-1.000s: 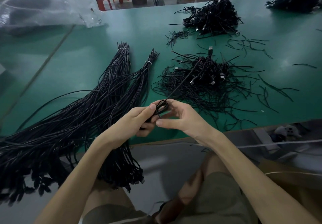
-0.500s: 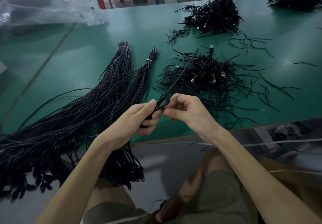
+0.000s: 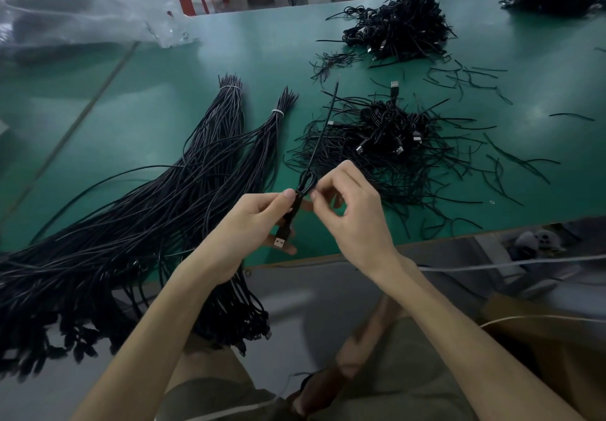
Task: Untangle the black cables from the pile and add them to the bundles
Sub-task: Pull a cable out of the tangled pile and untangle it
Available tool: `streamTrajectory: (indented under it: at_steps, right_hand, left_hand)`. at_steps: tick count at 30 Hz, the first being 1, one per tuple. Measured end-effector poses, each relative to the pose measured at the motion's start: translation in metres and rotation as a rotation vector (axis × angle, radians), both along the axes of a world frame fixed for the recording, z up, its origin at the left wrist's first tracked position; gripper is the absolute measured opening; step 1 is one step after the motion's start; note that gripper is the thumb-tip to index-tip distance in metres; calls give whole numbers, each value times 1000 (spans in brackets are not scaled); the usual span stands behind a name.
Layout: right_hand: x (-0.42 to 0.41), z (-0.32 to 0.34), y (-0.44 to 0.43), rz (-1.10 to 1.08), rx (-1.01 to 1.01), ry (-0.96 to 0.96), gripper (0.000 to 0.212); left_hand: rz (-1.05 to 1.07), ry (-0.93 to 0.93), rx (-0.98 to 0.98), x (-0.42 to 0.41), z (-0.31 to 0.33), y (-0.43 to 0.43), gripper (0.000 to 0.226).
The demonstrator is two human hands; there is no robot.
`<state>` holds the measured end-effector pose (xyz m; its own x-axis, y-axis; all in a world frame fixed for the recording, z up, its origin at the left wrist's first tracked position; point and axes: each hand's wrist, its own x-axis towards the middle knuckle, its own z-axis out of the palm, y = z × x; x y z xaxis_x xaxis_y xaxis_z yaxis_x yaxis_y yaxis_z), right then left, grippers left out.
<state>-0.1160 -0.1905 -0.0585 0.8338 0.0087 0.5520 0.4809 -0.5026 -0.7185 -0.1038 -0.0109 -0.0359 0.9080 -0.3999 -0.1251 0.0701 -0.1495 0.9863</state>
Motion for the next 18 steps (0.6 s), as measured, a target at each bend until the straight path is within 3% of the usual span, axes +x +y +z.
streamTrajectory:
  at_steps: [6, 9, 14, 18]
  right_hand:
    - [2, 1, 0, -10, -86, -51, 17]
    - [0, 6, 2, 16, -111, -97, 17]
    - [-6, 21, 5, 75, -12, -95, 16]
    - [-11, 29, 7, 134, 107, -44, 15]
  left_hand:
    - [63, -106, -64, -6, 14, 3, 26]
    - [52, -342, 81, -6, 18, 5, 27]
    - [20, -727, 380, -2, 21, 8, 47]
    - [-36, -755, 355, 3, 29, 12, 30]
